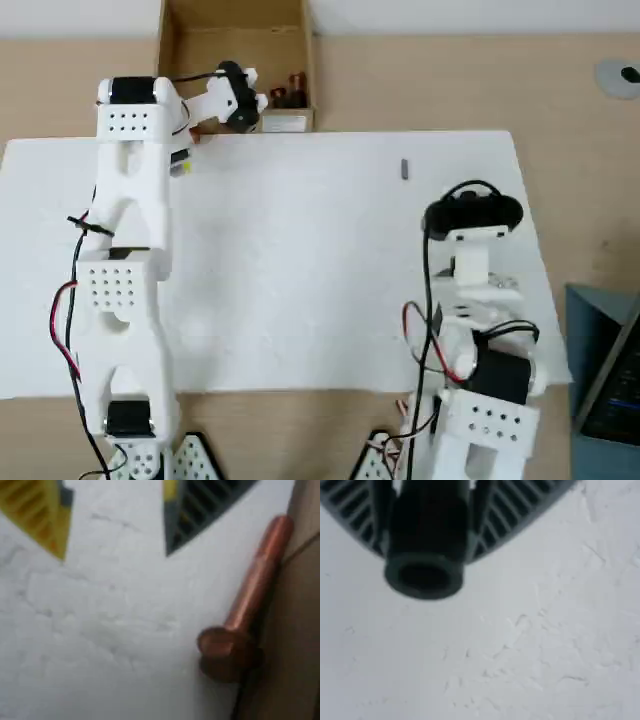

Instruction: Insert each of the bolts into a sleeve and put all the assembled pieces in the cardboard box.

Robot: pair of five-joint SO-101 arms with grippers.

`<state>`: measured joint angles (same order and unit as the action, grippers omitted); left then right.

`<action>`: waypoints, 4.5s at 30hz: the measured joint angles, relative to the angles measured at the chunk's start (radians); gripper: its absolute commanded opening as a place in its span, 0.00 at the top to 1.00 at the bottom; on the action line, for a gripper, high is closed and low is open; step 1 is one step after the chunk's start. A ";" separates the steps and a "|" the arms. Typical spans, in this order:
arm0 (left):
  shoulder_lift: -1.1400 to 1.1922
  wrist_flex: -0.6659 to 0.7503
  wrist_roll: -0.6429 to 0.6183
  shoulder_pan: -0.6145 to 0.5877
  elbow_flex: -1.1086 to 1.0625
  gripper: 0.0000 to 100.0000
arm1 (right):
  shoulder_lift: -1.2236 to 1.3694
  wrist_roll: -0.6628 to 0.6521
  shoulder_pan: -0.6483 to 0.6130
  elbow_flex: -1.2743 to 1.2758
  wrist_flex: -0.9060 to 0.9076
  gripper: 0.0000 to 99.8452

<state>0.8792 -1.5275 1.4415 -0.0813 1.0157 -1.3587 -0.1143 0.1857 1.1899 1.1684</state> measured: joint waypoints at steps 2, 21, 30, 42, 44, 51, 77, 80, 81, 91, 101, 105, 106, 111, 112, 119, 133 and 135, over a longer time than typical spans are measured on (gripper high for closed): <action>0.029 0.012 0.008 0.000 0.032 0.86 | 0.000 0.000 -0.006 0.000 0.000 0.99; 0.247 0.020 0.046 -0.018 0.333 0.86 | 0.000 0.000 -0.006 0.034 0.000 0.99; 0.307 0.129 0.057 -0.035 0.370 0.86 | 0.000 0.000 -0.006 0.034 0.000 0.99; 0.368 0.161 0.057 -0.037 0.388 0.86 | 0.000 0.000 -0.006 0.034 0.000 0.99; 0.381 0.181 0.058 -0.037 0.391 0.86 | 0.000 0.000 -0.006 0.034 0.000 0.99; 0.408 0.206 0.058 -0.040 0.399 0.86 | 0.000 0.000 -0.006 0.034 0.000 0.99; 0.454 -0.210 0.020 0.002 0.611 0.93 | 0.000 0.000 -0.006 0.034 0.000 0.99; 0.443 -0.212 0.012 0.002 0.611 0.90 | 0.000 0.000 -0.006 0.034 0.000 0.99; 0.437 -0.212 0.012 0.002 0.611 0.90 | 0.000 0.000 -0.006 0.034 0.000 0.99; 0.422 -0.112 -0.006 0.002 0.611 0.85 | 0.000 0.000 -0.006 0.034 0.000 0.99; 0.422 0.061 -0.006 0.002 0.532 0.84 | 0.000 0.000 -0.006 0.034 0.000 0.99; 0.422 0.095 -0.006 0.002 0.528 0.84 | 0.000 0.000 -0.006 0.034 0.000 0.99; 0.422 0.103 -0.006 0.002 0.528 0.84 | 0.000 0.000 -0.006 0.034 0.000 0.99; 0.419 0.135 -0.006 -0.005 0.486 0.84 | 0.000 0.000 -0.006 0.040 0.000 0.99; 0.417 0.141 -0.006 -0.005 0.476 0.84 | 0.000 0.000 -0.006 0.043 0.000 0.99; 0.400 0.161 -0.006 -0.009 0.423 0.84 | 0.000 0.000 -0.006 0.044 0.000 0.99; 0.407 -0.038 -0.008 -0.015 0.543 0.93 | 0.000 0.000 -0.006 0.044 0.000 0.99; 0.407 -0.112 -0.008 -0.021 0.578 0.93 | 0.000 0.000 -0.006 0.044 0.000 0.99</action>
<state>1.2858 -1.6395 1.4339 -0.1028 1.5942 -1.3587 -0.1143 0.1795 1.2344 1.1684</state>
